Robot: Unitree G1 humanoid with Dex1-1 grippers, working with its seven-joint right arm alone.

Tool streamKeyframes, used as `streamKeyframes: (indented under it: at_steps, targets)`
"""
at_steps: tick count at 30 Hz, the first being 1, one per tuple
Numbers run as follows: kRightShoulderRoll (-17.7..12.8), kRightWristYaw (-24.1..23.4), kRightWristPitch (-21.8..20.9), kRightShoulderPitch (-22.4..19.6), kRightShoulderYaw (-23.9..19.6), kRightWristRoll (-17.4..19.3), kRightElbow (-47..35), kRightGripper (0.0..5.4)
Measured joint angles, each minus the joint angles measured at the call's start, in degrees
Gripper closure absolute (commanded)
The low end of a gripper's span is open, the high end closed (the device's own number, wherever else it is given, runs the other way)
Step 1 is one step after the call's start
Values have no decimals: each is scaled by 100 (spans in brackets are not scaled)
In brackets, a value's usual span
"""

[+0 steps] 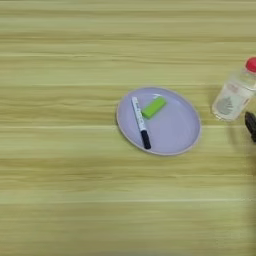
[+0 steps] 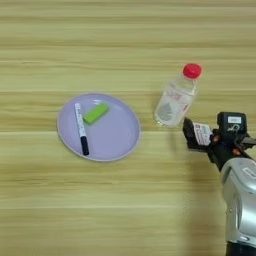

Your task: Move the objects on the table

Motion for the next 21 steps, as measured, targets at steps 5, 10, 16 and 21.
streamKeyframes:
  at_steps: [5, 10, 16, 21]
  targets:
    - [98, 57, 278, 277, 157, 66, -463, 5]
    - [310, 256, 777, 481, 358, 478, -1146, 5]
    - [338, 402, 1097, 694, 580, 640, -1835, 5]
    - [329, 621, 1240, 895, 903, 765, -2290, 5]
